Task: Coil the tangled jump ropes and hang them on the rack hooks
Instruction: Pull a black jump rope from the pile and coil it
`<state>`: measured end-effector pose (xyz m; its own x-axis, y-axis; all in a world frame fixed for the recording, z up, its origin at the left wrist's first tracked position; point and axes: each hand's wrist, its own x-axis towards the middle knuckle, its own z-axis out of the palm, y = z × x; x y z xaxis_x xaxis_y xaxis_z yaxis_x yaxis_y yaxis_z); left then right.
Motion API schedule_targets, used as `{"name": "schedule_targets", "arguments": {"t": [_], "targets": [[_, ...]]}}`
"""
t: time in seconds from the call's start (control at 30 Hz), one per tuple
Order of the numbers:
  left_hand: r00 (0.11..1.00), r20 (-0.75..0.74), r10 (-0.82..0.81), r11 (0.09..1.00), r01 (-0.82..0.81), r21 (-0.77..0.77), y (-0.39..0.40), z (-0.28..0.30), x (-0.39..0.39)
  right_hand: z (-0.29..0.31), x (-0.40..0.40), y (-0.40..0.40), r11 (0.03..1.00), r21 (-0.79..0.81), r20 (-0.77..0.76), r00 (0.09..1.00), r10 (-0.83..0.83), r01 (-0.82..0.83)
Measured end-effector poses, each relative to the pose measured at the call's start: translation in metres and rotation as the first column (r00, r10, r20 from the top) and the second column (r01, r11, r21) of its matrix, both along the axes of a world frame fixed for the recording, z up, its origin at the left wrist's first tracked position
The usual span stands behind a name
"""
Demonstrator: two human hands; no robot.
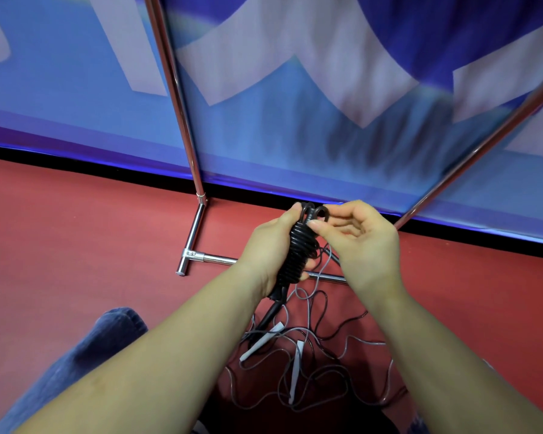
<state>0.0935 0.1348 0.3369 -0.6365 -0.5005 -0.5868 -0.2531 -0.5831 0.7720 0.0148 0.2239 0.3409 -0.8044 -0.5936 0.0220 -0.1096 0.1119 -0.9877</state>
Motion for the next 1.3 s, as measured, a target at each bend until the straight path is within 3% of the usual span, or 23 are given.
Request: {"name": "schedule_targets", "arguments": {"t": [0.17,0.3,0.43,0.7,0.93,1.17,1.3], "targets": [[0.999,-0.034,0.003,1.000,-0.003,0.001,0.001,0.003,-0.001,-0.002,0.004,-0.001,0.998,0.070,-0.071,0.997,0.001,0.004],[0.997,-0.069,0.018,0.999,-0.015,0.043,0.001,0.007,-0.002,0.002,0.010,-0.002,1.000,-0.001,-0.044,0.999,-0.020,0.020],[0.996,-0.082,0.021,0.999,-0.017,0.052,0.001,0.007,-0.005,0.005,0.014,-0.002,0.998,-0.047,-0.110,0.993,-0.047,0.042],[0.997,-0.081,-0.007,0.996,-0.001,-0.094,0.003,0.008,-0.008,0.000,0.003,-0.006,0.994,-0.044,-0.053,0.993,-0.105,0.103],[0.999,-0.050,-0.007,0.982,-0.003,-0.191,0.002,0.005,-0.006,0.004,0.005,-0.005,0.999,-0.021,-0.095,0.995,-0.030,0.028],[0.999,-0.030,-0.014,0.982,0.008,-0.190,0.002,0.010,-0.005,0.006,0.003,-0.002,0.999,0.037,-0.198,0.979,0.042,-0.035],[0.998,-0.047,-0.037,0.973,0.026,-0.228,0.009,0.009,-0.006,0.006,-0.002,-0.002,0.999,0.007,-0.152,0.988,-0.038,0.040]]}}
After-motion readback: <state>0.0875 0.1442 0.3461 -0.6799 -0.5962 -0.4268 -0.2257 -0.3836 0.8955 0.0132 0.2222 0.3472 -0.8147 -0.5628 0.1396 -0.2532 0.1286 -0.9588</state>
